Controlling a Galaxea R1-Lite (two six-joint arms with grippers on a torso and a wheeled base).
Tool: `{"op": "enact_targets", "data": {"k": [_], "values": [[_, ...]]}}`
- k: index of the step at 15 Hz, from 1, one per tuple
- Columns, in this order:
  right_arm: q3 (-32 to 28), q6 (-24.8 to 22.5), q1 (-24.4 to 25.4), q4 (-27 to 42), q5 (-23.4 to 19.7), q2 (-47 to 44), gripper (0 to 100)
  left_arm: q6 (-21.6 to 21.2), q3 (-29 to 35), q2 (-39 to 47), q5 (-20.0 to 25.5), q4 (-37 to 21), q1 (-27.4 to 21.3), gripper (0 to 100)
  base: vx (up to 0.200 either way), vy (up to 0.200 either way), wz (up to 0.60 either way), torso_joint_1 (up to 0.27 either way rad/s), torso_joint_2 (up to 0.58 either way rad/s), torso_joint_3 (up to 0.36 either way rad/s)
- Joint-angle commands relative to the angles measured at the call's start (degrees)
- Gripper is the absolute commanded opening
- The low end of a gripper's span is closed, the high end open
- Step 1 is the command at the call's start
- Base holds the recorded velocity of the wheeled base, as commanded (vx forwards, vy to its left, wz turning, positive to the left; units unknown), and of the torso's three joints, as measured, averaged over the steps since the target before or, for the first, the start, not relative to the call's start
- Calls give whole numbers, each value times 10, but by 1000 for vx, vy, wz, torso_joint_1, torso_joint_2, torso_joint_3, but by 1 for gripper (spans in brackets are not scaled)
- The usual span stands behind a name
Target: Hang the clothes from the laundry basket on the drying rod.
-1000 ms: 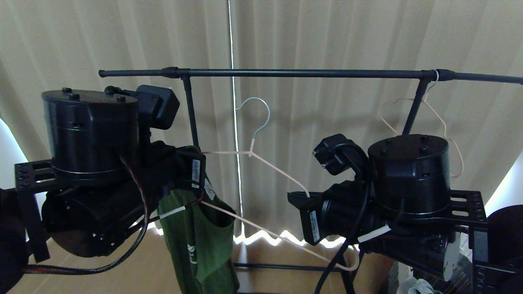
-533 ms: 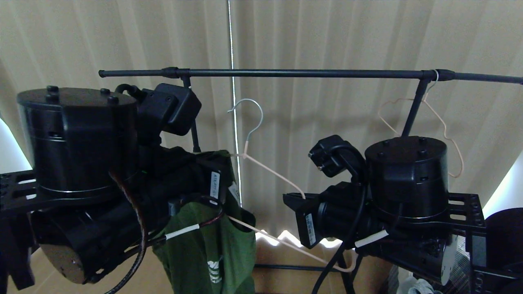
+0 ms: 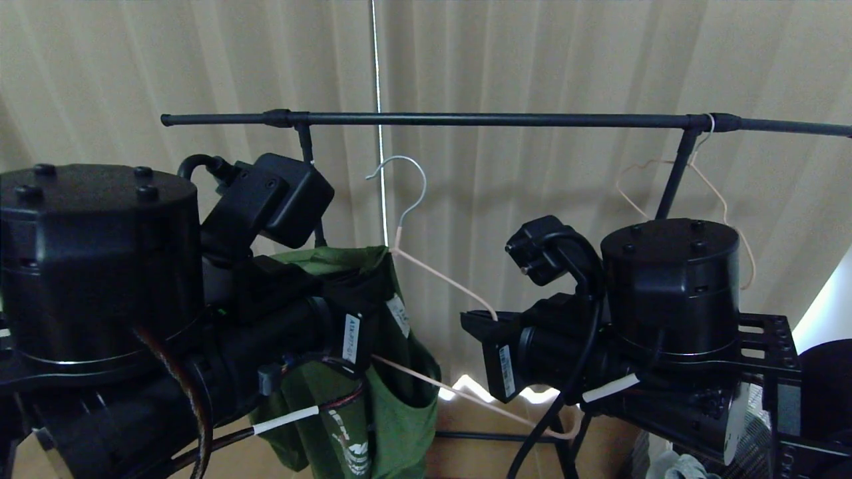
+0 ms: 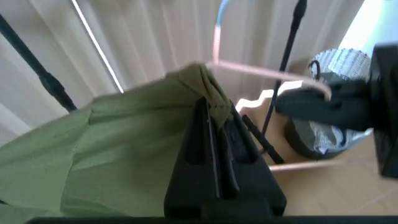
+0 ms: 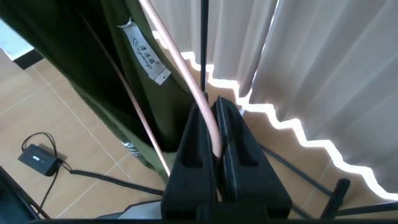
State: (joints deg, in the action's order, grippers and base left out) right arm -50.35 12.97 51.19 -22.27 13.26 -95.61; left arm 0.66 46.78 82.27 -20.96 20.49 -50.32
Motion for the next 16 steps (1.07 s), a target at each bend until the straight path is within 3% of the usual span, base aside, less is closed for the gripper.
{"op": "enact_targets", "data": {"k": [1, 5, 6, 9, 11, 16], "values": [[4, 0, 0, -1, 1, 20, 0, 0, -9, -22, 13, -3, 0, 0, 0, 0, 0, 0, 0, 0], [9, 1, -1, -1, 1, 43, 0, 1, -20, -32, 35, -3, 0, 0, 0, 0, 0, 0, 0, 0], [9, 1, -1, -1, 1, 46, 0, 2, -21, -32, 35, -2, 0, 100, 0, 0, 0, 0, 0, 0], [10, 0, -5, -18, 2, 54, 0, -1, -21, -38, 35, 1, 0, 100, 0, 0, 0, 0, 0, 0], [33, -7, -19, -67, 2, 65, 0, -2, -35, -56, 35, 1, 2, 100, 0, 0, 0, 0, 0, 0], [82, -9, -54, -73, 2, 123, 0, -4, -82, -98, 34, 2, 12, 100, 0, 0, 0, 0, 0, 0]]}}
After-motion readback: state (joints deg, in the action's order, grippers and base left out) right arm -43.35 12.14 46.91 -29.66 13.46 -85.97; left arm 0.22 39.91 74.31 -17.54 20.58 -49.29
